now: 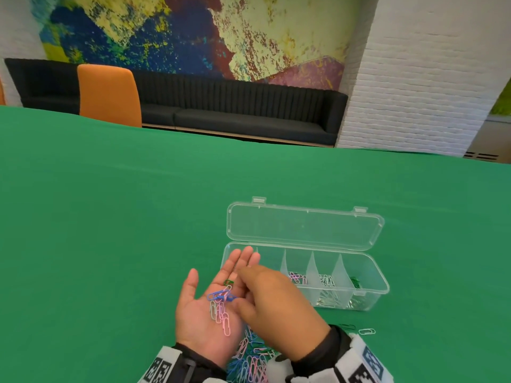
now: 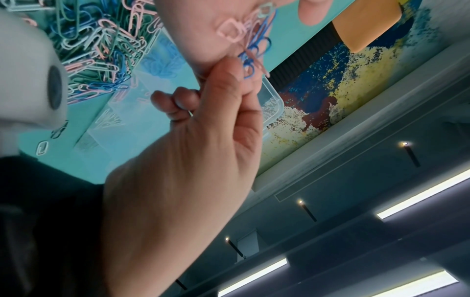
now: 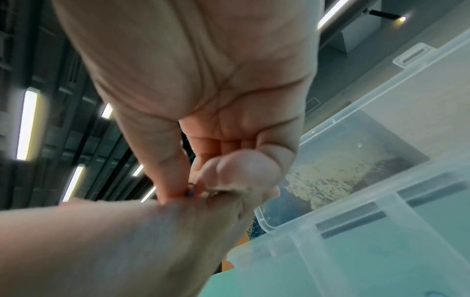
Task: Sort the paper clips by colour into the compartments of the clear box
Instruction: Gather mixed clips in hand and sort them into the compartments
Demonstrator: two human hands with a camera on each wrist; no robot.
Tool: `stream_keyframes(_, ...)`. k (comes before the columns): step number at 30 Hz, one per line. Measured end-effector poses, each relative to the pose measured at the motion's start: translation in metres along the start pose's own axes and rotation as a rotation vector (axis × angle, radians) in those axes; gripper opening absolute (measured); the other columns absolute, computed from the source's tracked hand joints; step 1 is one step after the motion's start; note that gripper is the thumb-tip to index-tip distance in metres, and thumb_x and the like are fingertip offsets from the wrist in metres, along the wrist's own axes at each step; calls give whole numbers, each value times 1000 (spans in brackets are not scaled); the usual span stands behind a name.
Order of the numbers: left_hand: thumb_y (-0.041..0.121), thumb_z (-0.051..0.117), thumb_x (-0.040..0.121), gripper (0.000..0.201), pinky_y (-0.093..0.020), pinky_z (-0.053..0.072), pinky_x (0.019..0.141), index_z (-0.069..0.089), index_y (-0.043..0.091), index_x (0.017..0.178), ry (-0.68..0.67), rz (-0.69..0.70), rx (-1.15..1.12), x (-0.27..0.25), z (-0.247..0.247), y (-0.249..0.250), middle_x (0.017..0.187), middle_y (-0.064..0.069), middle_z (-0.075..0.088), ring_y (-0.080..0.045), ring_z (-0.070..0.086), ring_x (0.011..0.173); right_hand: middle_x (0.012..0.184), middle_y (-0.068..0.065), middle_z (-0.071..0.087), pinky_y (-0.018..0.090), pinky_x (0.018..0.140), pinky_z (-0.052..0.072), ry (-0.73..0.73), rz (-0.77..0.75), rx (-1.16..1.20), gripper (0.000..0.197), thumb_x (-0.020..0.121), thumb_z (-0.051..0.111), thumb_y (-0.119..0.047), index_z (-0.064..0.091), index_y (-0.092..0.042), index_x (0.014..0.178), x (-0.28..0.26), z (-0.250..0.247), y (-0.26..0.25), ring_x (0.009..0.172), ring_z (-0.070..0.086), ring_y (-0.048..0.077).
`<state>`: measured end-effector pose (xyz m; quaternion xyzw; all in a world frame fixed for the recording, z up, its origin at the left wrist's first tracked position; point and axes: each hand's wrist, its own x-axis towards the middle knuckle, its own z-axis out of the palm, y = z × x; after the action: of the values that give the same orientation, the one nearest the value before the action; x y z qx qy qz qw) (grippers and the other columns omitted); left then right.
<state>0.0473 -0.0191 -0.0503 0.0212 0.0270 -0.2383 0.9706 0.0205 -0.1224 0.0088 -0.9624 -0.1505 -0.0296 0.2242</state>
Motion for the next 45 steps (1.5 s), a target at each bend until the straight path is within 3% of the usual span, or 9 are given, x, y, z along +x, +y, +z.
stream_keyframes(4, 32, 67, 69, 68, -61, 52, 71, 56, -14, 116, 54, 22, -38, -1, 8, -4, 124, -32, 55, -47, 59, 105, 69, -10, 44, 21, 58, 32, 1, 21, 92, 26, 85, 57, -25, 38, -26, 67, 1, -4, 9, 65, 42, 10)
stream_keyframes(7, 25, 78, 61, 75, -61, 47, 86, 55, -14, 120, 55, 31, -79, 1, 9, -4, 123, -33, 55, -48, 58, 107, 66, -8, 48, 29, 63, 40, 14, 33, 182, 17, 83, 61, -26, 51, -21, 71, 0, -12, 15, 62, 43, 9)
stream_keyframes(12, 42, 42, 81, 63, -59, 45, 78, 55, -7, 117, 119, 74, -23, 4, 9, 4, 120, -28, 60, -42, 60, 105, 47, -14, 51, 17, 51, 37, -3, 113, 404, 21, 84, 64, -17, 54, -21, 66, -1, -25, 23, 47, 43, 0)
stream_keyframes(21, 47, 38, 91, 64, -52, 55, 60, 67, -9, 100, 173, -57, -19, -2, 6, -16, 100, -28, 65, -35, 69, 71, 106, -1, 53, 26, 68, 27, 1, 18, -293, 16, 87, 45, -16, 51, -22, 101, -8, -21, -9, 96, 52, 20)
stream_keyframes(27, 46, 36, 91, 67, -49, 56, 56, 71, -11, 79, 134, -48, -15, 1, 4, -15, 94, -29, 66, -35, 69, 69, 105, -1, 52, 28, 69, 29, -2, 5, -320, 15, 87, 45, -14, 46, -24, 99, -8, -22, -7, 98, 53, 21)
stream_keyframes(31, 41, 35, 93, 62, -59, 52, 71, 66, -14, 97, 122, 35, -23, 8, 3, -3, 115, -32, 61, -43, 67, 87, 85, -7, 52, 26, 71, 36, 52, 32, -186, 11, 83, 49, -18, 43, -27, 82, -5, -25, 11, 81, 50, 14)
stream_keyframes(37, 36, 43, 80, 54, -58, 45, 82, 72, -8, 90, 58, 111, 59, 12, 2, 20, 115, -25, 64, -37, 63, 104, 67, -6, 59, 20, 61, 40, 283, 242, 68, 17, 81, 62, -15, 53, -26, 72, 7, -23, 56, 59, 49, 3)
stream_keyframes(41, 25, 85, 52, 58, -58, 46, 85, 71, -9, 97, -3, 80, 109, 10, 2, 18, 122, -26, 59, -40, 61, 107, 77, -12, 62, 21, 64, 42, 285, 269, 166, 16, 83, 67, -20, 56, -28, 91, 12, -13, 70, 57, 48, 3)
stream_keyframes(45, 37, 58, 78, 52, -59, 43, 85, 69, -8, 102, 47, 50, 125, 8, 2, 13, 121, -27, 60, -40, 60, 108, 76, -11, 61, 17, 58, 38, 345, 231, 199, 14, 84, 65, -18, 59, -28, 90, 8, -24, 69, 50, 46, 2)
